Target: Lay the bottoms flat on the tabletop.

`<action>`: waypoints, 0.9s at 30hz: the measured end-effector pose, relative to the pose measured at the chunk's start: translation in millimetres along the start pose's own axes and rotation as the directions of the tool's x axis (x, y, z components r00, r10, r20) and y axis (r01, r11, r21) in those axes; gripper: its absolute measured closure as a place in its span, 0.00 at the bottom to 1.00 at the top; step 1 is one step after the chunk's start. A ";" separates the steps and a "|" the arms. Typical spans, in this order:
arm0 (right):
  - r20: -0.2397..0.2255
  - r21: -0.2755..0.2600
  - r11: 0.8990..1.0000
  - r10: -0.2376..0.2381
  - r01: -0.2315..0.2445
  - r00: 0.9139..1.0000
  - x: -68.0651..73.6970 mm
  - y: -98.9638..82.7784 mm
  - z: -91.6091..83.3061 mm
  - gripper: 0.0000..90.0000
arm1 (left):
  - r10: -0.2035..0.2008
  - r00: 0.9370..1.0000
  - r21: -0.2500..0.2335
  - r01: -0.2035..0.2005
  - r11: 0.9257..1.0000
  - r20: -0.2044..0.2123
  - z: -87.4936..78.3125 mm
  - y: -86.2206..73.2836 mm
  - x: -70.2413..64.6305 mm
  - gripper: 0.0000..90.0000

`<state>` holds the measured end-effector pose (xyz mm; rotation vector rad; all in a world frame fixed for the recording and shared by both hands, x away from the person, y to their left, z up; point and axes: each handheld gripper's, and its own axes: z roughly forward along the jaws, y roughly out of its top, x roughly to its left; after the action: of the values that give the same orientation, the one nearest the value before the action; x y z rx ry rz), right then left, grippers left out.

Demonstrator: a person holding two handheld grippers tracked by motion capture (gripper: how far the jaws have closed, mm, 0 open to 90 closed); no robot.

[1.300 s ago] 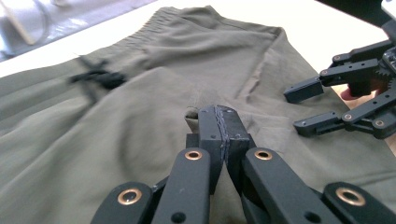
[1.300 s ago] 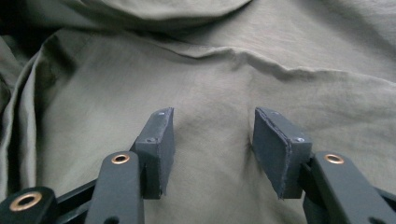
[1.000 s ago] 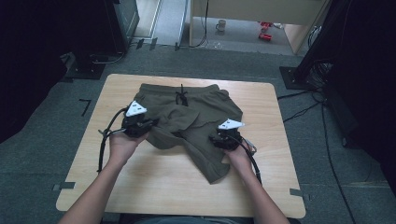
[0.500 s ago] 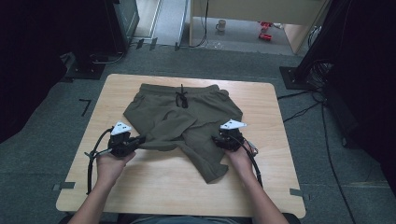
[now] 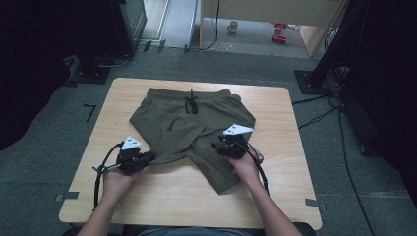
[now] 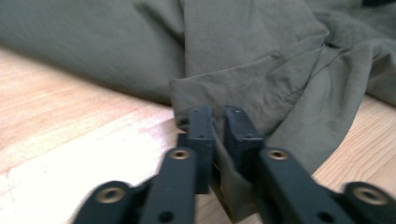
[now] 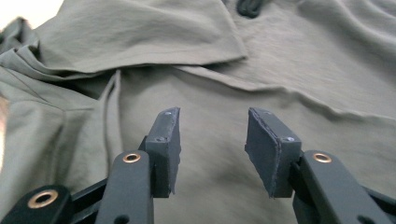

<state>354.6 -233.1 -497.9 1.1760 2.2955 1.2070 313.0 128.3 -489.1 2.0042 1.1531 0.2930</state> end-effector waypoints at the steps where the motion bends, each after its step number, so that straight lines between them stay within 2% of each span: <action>1: -0.008 0.001 1.000 0.001 -0.001 1.000 2.1 1.2 1.1 0.60 | -0.003 1.000 -0.009 0.003 1.000 0.002 -1.5 0.6 0.6 0.81; 3: -0.013 0.003 1.000 -0.012 0.012 1.000 5.9 3.5 2.8 0.60 | -0.019 1.000 -0.039 0.020 0.999 0.016 -5.6 2.5 1.3 0.75; 5: -0.023 0.008 1.000 -0.019 0.019 1.000 10.7 7.6 4.5 0.60 | -0.018 1.000 -0.065 0.018 0.998 0.005 -9.9 5.1 1.1 0.67; 11: -0.065 0.001 0.999 -0.032 0.032 0.997 28.4 20.1 12.1 0.59 | -0.027 1.000 -0.133 0.027 0.991 0.004 -21.3 13.7 3.8 0.61; 13: -0.072 0.004 0.999 -0.052 0.052 0.996 36.1 23.1 17.1 0.59 | -0.033 0.999 -0.134 0.033 0.990 0.003 -18.9 15.1 6.2 0.61; 15: -0.083 0.012 0.998 -0.061 0.062 0.995 43.1 26.1 22.5 0.60 | -0.023 1.000 -0.117 0.022 0.993 -0.006 -14.4 16.9 7.8 0.61; 17: -0.081 0.030 0.997 -0.074 0.077 0.994 48.7 27.7 28.7 0.60 | -0.005 1.000 -0.109 0.003 0.994 -0.018 -10.2 18.4 8.6 0.61; 20: -0.084 0.063 0.995 -0.077 0.082 0.994 54.0 26.7 39.4 0.63 | -0.003 1.000 -0.108 0.002 0.994 -0.012 -5.6 19.5 10.9 0.60; 22: -0.081 0.092 0.991 -0.088 0.095 0.993 57.1 25.0 46.1 0.68 | 0.007 1.000 -0.102 -0.008 0.995 -0.013 -2.9 20.2 11.9 0.59; 23: -0.081 0.110 0.989 -0.095 0.104 0.992 59.0 23.5 49.3 0.77 | 0.009 1.000 -0.102 -0.010 0.995 -0.014 -2.1 20.6 12.2 0.59; 25: -0.068 0.121 0.985 -0.118 0.125 0.991 60.7 22.0 49.8 0.89 | 0.011 1.000 -0.101 -0.012 0.995 -0.007 -0.6 21.4 12.8 0.59; 26: -0.064 0.124 0.986 -0.105 0.113 0.992 59.3 22.2 46.8 0.97 | 0.020 1.000 -0.098 -0.021 0.995 -0.012 0.1 22.0 13.1 0.59; 27: -0.064 0.124 0.986 -0.105 0.113 0.992 59.3 22.2 46.8 0.97 | 0.023 1.000 -0.098 -0.024 0.995 -0.013 0.3 22.4 13.3 0.59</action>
<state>356.3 -154.5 -502.3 1.0538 2.4766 1.0829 334.6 132.7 -475.3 1.9332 1.1023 0.3677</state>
